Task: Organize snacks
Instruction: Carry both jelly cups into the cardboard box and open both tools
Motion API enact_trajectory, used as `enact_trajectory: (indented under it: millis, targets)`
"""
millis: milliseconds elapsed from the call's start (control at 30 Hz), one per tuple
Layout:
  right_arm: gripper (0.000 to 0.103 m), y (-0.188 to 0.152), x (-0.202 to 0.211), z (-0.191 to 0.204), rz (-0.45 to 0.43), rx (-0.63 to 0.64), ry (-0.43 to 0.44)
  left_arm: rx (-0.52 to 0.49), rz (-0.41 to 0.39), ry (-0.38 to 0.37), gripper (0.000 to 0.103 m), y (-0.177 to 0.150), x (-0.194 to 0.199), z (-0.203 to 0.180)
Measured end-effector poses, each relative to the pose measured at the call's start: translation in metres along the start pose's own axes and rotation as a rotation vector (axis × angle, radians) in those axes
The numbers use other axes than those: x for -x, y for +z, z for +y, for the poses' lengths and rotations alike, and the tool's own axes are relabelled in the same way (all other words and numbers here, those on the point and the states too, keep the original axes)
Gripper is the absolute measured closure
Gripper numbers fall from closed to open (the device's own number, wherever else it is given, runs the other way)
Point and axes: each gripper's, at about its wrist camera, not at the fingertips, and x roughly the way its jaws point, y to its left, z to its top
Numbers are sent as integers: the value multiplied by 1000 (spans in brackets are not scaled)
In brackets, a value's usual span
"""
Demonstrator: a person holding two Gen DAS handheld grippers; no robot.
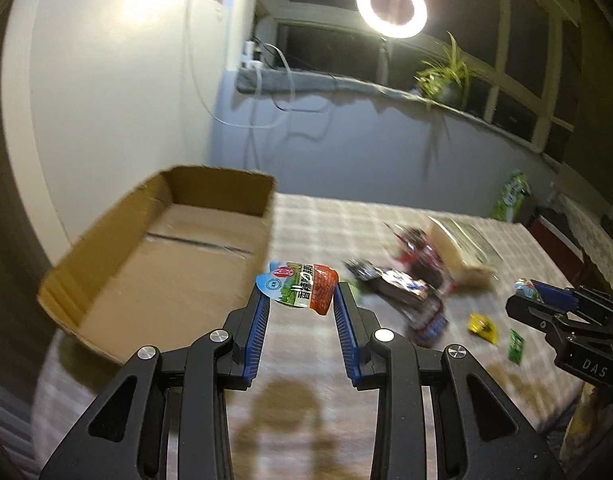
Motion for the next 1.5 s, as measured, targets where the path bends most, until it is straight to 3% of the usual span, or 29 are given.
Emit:
enact_trajectory:
  millis: [267, 567, 800, 1167, 1233, 1267, 1333, 1500]
  targets:
    - [60, 58, -32, 58, -32, 107, 113, 71, -42, 64, 72, 18, 1, 44]
    - [60, 96, -80, 123, 7, 211, 201, 138, -5, 127, 72, 9, -9, 83]
    - [60, 106, -114, 151, 49, 256, 229, 165, 15, 174, 71, 1, -12, 100]
    - [58, 107, -134, 158, 82, 257, 258, 187, 3, 216, 69, 2, -8, 107]
    - [55, 107, -133, 159, 79, 264, 254, 187, -9, 217, 68, 3, -6, 106]
    - [50, 107, -132, 159, 76, 265, 250, 185, -12, 219, 62, 4, -6, 106]
    - [30, 108, -129, 158, 62, 259, 248, 177, -23, 223, 50, 4, -5, 105]
    - [28, 114, -121, 152, 40, 237, 240, 171, -48, 226, 39, 6, -2, 105]
